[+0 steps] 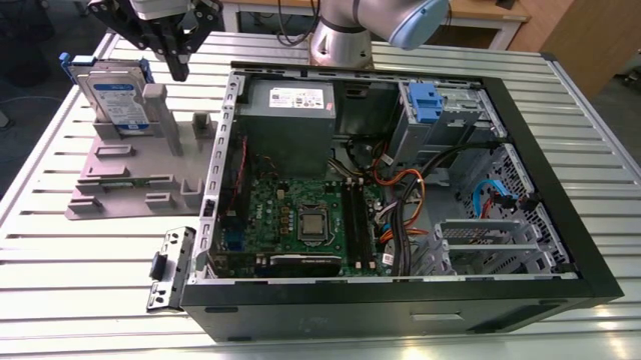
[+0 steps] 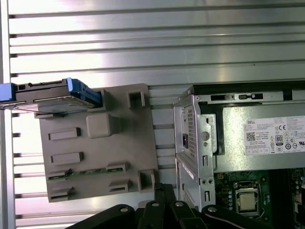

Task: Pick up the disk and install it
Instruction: 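Reach for the disk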

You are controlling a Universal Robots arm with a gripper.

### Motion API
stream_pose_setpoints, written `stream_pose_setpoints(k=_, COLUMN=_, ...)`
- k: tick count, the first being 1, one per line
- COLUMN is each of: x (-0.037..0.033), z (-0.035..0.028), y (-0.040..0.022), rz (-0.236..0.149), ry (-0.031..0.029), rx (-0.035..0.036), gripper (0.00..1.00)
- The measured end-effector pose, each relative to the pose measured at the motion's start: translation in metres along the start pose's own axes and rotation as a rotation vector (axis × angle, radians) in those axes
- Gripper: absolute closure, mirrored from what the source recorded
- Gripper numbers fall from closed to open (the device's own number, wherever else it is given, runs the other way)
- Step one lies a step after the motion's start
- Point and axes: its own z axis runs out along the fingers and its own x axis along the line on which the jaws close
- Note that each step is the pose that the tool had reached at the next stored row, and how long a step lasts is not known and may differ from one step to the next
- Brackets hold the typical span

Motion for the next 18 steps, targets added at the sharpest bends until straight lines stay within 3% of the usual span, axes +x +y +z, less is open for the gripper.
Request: stream_pose_setpoints(k=18, x=0.0055, z=0.0001, y=-0.0004, rz=0.0, ry=0.0, rx=0.0, gripper=0.9)
